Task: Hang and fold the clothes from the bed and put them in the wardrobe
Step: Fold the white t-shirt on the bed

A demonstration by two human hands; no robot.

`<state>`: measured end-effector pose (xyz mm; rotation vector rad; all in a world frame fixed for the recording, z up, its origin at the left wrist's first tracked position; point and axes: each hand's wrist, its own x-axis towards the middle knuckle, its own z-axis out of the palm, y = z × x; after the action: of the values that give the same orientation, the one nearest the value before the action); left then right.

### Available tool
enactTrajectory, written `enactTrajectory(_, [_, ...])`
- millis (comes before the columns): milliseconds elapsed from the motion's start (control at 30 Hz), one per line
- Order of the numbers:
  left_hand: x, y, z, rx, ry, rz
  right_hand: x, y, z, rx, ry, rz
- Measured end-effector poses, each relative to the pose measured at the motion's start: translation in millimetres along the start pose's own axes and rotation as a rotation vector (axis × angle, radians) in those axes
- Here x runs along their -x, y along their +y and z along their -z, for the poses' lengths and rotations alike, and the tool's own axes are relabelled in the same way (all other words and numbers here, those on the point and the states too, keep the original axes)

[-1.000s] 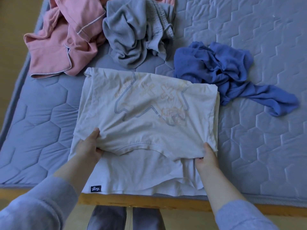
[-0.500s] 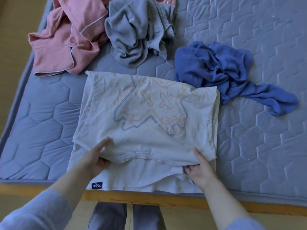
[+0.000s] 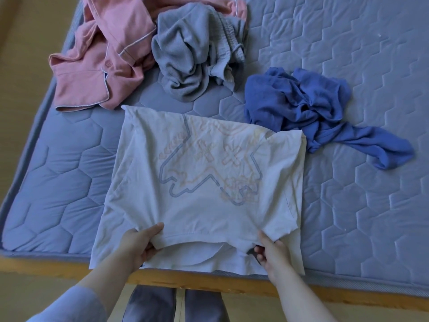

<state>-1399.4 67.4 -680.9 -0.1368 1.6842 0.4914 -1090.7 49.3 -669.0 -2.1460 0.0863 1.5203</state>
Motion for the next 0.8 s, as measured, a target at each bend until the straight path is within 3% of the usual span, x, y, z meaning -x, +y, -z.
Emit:
enactTrajectory(133, [5,-1,-2,-0.036,-0.103,-0.015,5,3,2,0.021,-0.125,0.015])
enactTrajectory(300, [13,-13,-2,-0.587,-0.179,-0.131,20,13,5,0.605,-0.280,0.215])
enactTrajectory(367, [16,-20,-2,-0.801,-0.145,-0.201,20,17,6,0.882,-0.222,0.381])
enactTrajectory(467, [25,-29,-6,-1.082,-0.068,-0.423,24,20,9,1.245,-0.052,0.673])
enactTrajectory(533, [28,-37,-7,-1.312,-0.090,-0.630,30,21,12,1.345,-0.119,0.829])
enactTrajectory(633, [29,-40,-11,-1.430,-0.192,-0.865,33,25,22,1.490,-0.220,1.063])
enactTrajectory(800, [26,-27,-7,-1.636,-0.325,-0.934,20,16,24,1.818,-0.222,0.936])
